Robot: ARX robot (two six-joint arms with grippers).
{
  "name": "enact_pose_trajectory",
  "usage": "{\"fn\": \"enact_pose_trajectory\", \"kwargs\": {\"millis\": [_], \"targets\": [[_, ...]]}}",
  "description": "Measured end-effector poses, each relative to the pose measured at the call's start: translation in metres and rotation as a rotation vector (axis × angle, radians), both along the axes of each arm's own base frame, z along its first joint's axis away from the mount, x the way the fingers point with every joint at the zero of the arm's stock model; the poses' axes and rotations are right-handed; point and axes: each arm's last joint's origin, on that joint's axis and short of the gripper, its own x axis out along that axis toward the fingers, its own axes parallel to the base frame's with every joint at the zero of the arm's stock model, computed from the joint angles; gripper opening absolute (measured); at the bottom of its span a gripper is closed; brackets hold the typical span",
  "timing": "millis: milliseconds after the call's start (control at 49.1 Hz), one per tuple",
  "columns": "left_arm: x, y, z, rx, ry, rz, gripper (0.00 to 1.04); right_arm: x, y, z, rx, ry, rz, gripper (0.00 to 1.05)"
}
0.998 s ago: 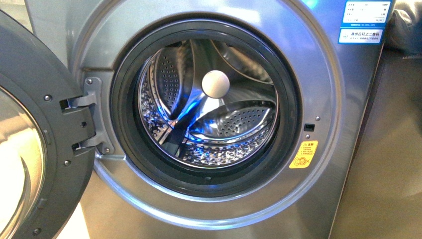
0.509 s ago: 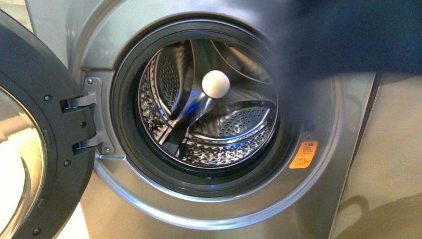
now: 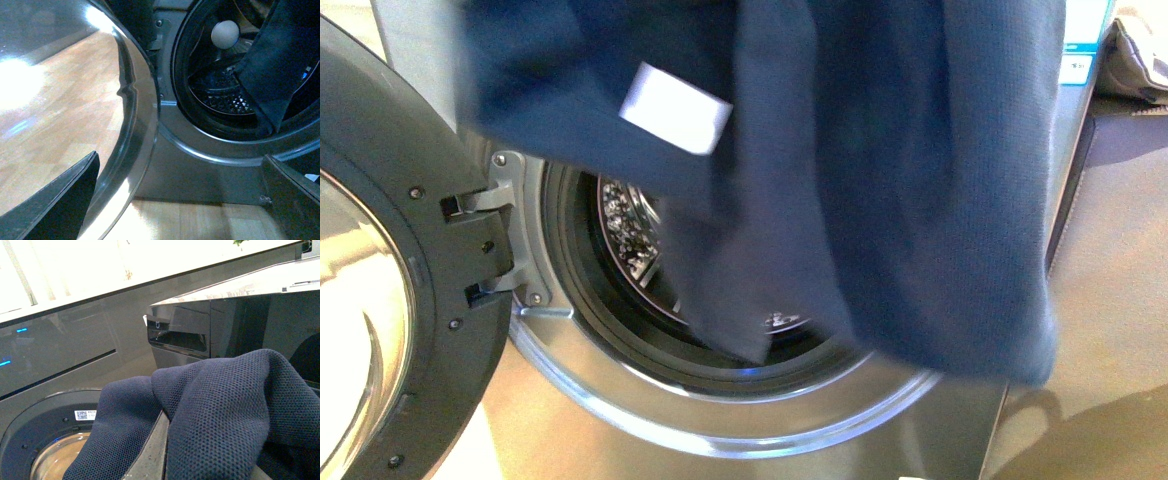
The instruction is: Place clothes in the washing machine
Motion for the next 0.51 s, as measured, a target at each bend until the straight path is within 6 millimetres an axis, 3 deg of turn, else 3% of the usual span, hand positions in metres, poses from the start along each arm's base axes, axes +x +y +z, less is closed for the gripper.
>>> {"fn": "enact_pose_trajectory", "kwargs": {"millis": [244,366,509], "targets": [[0.000,0.000,0.000,-0.004,0.004,-0.008,0.98,0.000,0.000,0.000,0.000,0.000,0.000,0.09],[0.004,0.004,0.003,-0.153,0.115,-0.138,0.98,0.000,0.000,0.000,0.000,0.000,-0.003,0.09],[0.017,0.020,0.033,-0.264,0.036,-0.211,0.98,0.000,0.000,0.000,0.000,0.000,-0.001,0.09]]}}
